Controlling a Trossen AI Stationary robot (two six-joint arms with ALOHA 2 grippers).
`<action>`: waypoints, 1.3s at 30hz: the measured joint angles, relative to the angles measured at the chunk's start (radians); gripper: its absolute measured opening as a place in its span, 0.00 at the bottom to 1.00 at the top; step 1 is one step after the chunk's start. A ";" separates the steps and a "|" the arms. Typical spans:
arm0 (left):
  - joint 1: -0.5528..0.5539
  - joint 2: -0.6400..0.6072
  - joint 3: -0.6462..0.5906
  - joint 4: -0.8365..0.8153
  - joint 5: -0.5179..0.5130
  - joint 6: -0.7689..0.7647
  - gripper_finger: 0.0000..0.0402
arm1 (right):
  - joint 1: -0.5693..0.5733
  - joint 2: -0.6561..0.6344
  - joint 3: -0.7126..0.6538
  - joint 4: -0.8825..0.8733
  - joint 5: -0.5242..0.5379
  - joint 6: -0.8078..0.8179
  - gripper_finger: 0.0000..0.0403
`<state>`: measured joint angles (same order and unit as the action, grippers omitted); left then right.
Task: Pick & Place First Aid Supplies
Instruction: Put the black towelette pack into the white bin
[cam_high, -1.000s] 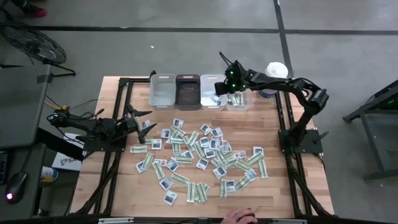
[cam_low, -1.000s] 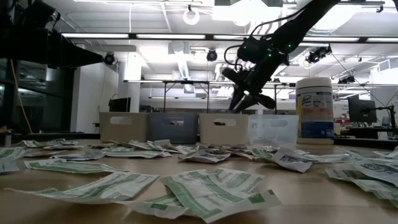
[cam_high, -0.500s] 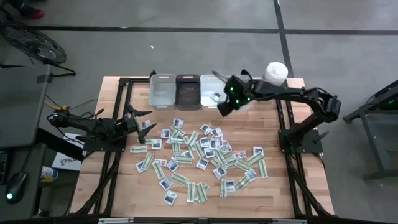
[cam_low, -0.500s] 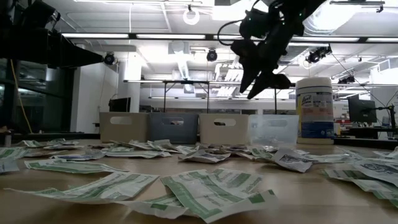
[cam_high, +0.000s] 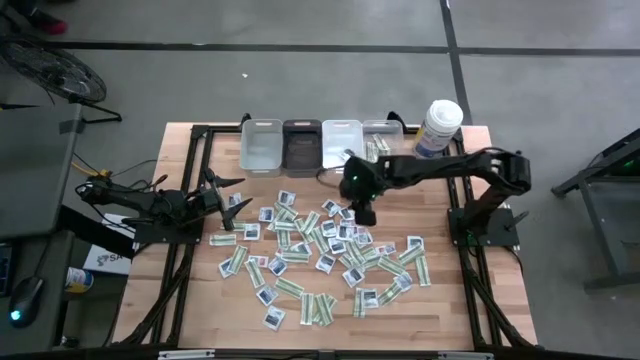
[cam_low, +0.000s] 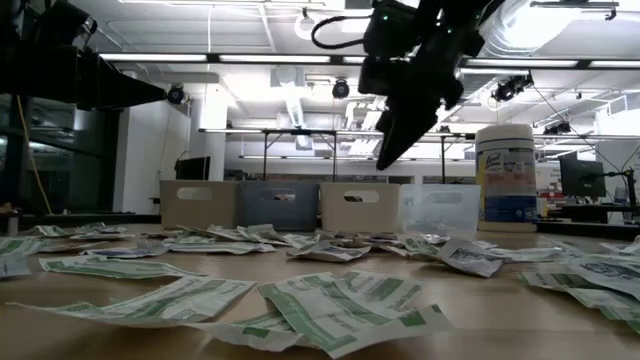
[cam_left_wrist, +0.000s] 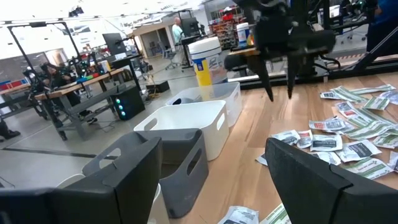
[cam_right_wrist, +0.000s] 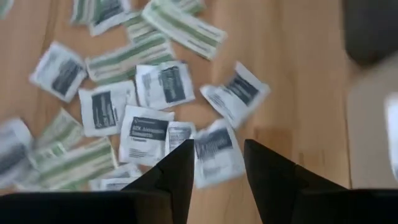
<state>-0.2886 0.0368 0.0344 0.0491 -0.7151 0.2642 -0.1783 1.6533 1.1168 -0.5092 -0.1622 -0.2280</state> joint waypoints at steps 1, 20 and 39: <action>0.000 0.000 0.000 0.000 0.000 0.000 0.70 | 0.012 0.016 0.000 0.021 0.002 -0.051 0.33; 0.000 0.000 0.000 0.000 0.000 0.000 0.70 | 0.076 0.232 0.000 0.246 0.177 -0.411 0.33; 0.000 0.000 0.000 0.000 0.000 0.000 0.70 | 0.077 0.280 0.001 0.276 0.188 -0.533 0.33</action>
<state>-0.2884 0.0368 0.0345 0.0494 -0.7149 0.2642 -0.1017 1.9335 1.1180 -0.2335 0.0256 -0.7612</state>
